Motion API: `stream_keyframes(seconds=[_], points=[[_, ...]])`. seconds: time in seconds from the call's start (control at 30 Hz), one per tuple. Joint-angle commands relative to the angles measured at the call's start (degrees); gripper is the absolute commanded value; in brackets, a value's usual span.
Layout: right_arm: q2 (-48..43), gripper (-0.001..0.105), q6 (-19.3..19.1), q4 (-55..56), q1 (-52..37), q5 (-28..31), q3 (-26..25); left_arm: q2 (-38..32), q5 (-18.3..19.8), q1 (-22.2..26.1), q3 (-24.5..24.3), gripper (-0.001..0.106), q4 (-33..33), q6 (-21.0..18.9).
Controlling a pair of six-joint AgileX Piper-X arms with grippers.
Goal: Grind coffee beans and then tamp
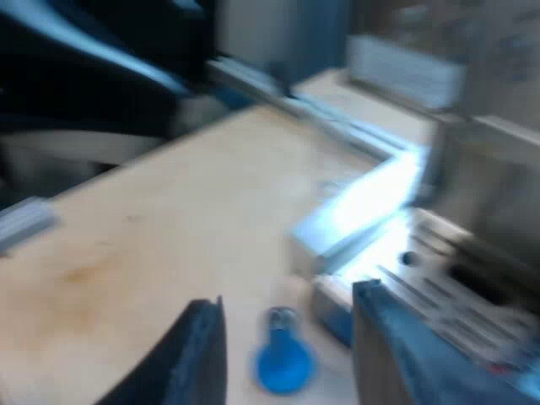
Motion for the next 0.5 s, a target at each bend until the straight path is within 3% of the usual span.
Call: stream_keyframes(seconds=[0.03,0.2,0.33,0.47,0.5], points=[[-0.16,0.033,-1.20,4.29,-1.72,2.02,-2.04,0.55,0.12,0.40,-0.85,0.076,-0.16,-1.64],[-0.16,0.033,-1.20,6.62,-9.11,1.46,-4.58,2.25,0.12,1.03,-2.20,0.076,-0.63,-2.06],[-0.33,0.033,-1.20,6.62,-15.05,-2.35,-5.56,3.96,0.24,4.91,-4.33,0.076,-0.63,-2.19],[-0.88,0.033,0.08,7.65,-19.17,-3.52,-6.16,5.34,2.76,9.09,-6.14,0.076,-0.46,-2.19],[-1.73,0.033,2.11,8.38,-21.58,-3.52,-6.24,6.27,5.59,13.25,-7.49,0.076,-0.73,-3.58]])
